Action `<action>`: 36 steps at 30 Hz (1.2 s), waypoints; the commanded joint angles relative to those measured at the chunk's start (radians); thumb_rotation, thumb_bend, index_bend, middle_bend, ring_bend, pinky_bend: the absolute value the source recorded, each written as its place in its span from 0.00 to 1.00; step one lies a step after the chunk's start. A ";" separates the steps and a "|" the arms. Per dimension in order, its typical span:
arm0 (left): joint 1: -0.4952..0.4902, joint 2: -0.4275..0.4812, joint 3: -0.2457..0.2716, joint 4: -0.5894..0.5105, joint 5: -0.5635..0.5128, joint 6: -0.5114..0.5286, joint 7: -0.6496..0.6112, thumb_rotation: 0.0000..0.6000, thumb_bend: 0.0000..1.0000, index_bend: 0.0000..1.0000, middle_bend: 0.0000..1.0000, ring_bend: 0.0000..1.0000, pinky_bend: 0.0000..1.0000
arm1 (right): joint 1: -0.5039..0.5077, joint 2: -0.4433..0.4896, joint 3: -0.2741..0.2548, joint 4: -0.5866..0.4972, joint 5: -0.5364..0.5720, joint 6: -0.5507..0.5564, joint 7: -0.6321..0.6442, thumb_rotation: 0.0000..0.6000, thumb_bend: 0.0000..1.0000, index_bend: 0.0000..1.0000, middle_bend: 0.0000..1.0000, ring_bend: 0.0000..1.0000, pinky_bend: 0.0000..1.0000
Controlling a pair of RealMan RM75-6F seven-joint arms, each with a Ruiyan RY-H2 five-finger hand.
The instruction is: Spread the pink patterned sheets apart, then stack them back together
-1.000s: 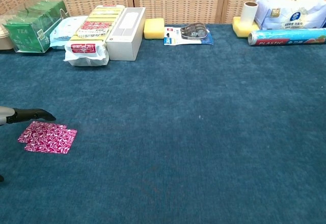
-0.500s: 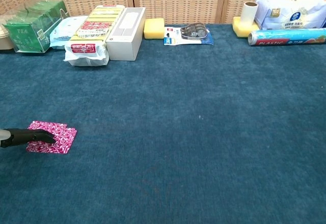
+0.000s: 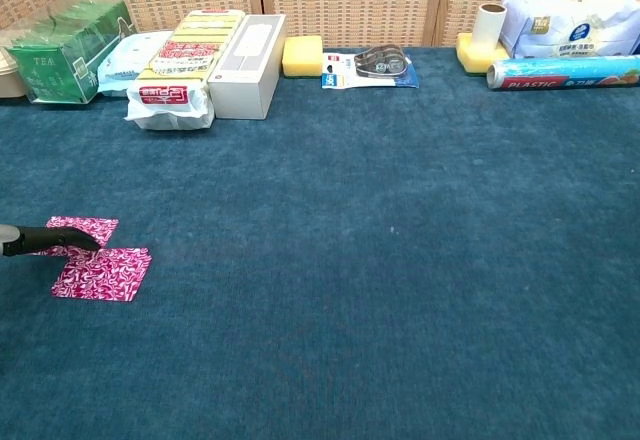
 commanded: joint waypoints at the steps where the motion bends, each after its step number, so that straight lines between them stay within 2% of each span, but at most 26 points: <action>1: -0.005 -0.001 -0.009 0.011 -0.020 -0.008 0.003 1.00 0.06 0.00 0.00 0.00 0.02 | 0.000 -0.001 0.000 0.000 0.000 -0.001 -0.001 1.00 0.00 0.07 0.01 0.00 0.00; 12: 0.003 0.020 -0.028 0.050 -0.069 -0.001 -0.027 1.00 0.06 0.00 0.00 0.00 0.02 | 0.000 -0.001 -0.002 -0.002 -0.002 0.000 -0.008 1.00 0.00 0.06 0.01 0.00 0.00; 19: 0.018 0.066 -0.030 0.016 -0.012 0.041 -0.104 1.00 0.06 0.00 0.00 0.00 0.02 | -0.004 -0.002 -0.006 0.002 -0.006 0.002 -0.002 1.00 0.00 0.06 0.01 0.00 0.00; 26: 0.028 0.111 0.014 -0.045 0.124 0.084 -0.132 1.00 0.06 0.00 0.00 0.00 0.02 | 0.000 0.001 -0.004 -0.005 -0.004 -0.003 -0.007 1.00 0.00 0.07 0.01 0.00 0.00; 29: 0.037 0.115 0.052 -0.080 0.183 0.090 -0.123 1.00 0.06 0.00 0.00 0.00 0.02 | -0.001 0.003 -0.004 -0.005 -0.003 -0.002 -0.002 1.00 0.00 0.07 0.01 0.00 0.00; 36: 0.054 0.099 0.088 -0.085 0.227 0.102 -0.107 1.00 0.06 0.00 0.00 0.00 0.02 | -0.002 0.007 -0.004 -0.003 -0.002 -0.003 0.008 1.00 0.00 0.06 0.01 0.00 0.00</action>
